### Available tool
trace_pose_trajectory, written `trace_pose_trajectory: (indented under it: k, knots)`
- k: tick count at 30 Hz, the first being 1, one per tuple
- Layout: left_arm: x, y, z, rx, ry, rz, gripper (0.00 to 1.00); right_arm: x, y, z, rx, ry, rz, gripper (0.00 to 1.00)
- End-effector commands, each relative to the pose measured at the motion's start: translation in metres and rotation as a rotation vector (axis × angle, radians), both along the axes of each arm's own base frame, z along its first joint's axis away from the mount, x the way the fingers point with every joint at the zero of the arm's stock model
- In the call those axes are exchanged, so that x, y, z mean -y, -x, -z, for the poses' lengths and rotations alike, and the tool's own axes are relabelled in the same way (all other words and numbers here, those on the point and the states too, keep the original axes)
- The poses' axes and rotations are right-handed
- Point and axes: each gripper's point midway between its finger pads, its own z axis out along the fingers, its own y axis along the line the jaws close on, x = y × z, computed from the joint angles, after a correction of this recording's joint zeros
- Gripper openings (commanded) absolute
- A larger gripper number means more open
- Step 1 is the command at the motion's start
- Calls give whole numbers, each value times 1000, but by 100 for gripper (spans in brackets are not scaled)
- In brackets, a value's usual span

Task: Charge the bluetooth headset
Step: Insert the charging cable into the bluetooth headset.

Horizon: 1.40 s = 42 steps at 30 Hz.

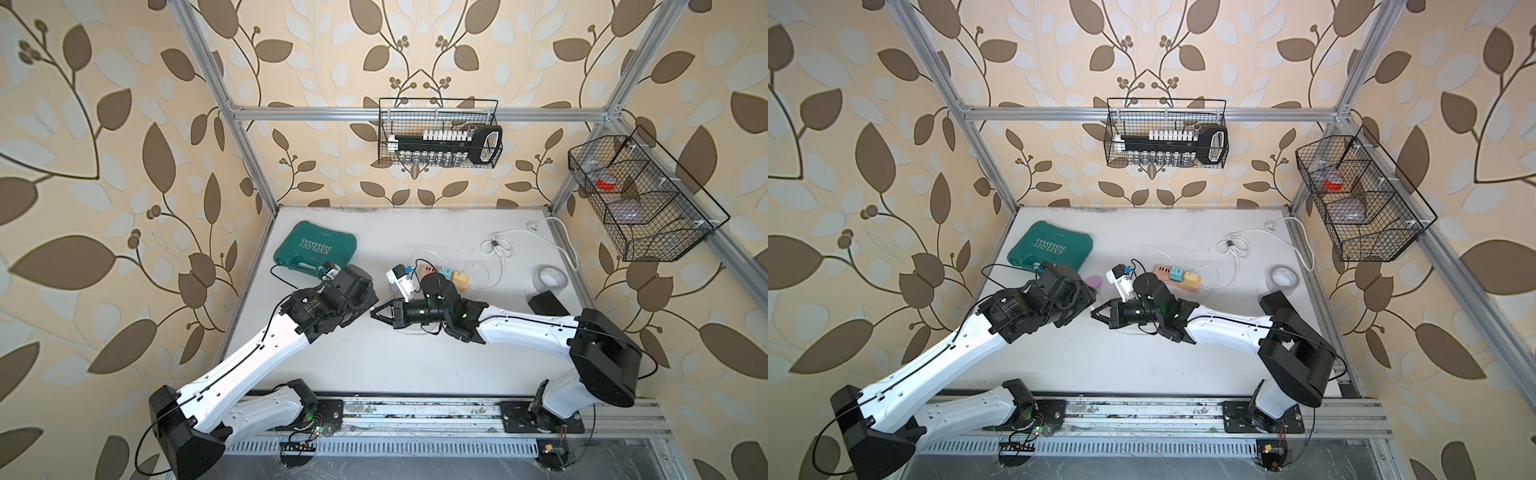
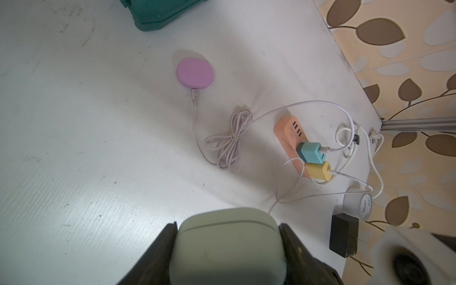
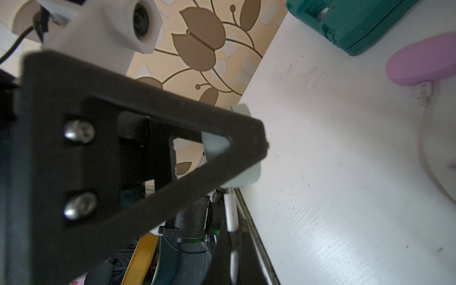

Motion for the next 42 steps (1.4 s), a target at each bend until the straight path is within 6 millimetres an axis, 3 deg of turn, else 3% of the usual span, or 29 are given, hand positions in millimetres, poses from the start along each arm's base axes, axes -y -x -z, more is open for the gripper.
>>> trace_pose_trajectory:
  k: [1, 8, 22, 32, 38, 42]
  knots:
    - [17, 13, -5, -27, 66, 95, 0, -2, -28, 2, -68, 14, 122, 0]
    - [17, 13, -4, -34, 61, 91, 0, 7, -37, 8, -100, 96, 243, 0]
    - [18, 13, -4, -38, 55, 87, 0, -10, -50, -5, 23, 102, 282, 0]
    - [19, 13, -10, -24, 72, 90, 0, -5, -59, 28, 54, 187, 310, 0]
    - [19, 14, -9, -27, 80, 90, 0, -10, -58, -1, 104, -13, 289, 0]
    - [20, 14, -8, -31, 80, 93, 0, -11, -59, -14, 105, -49, 276, 0]
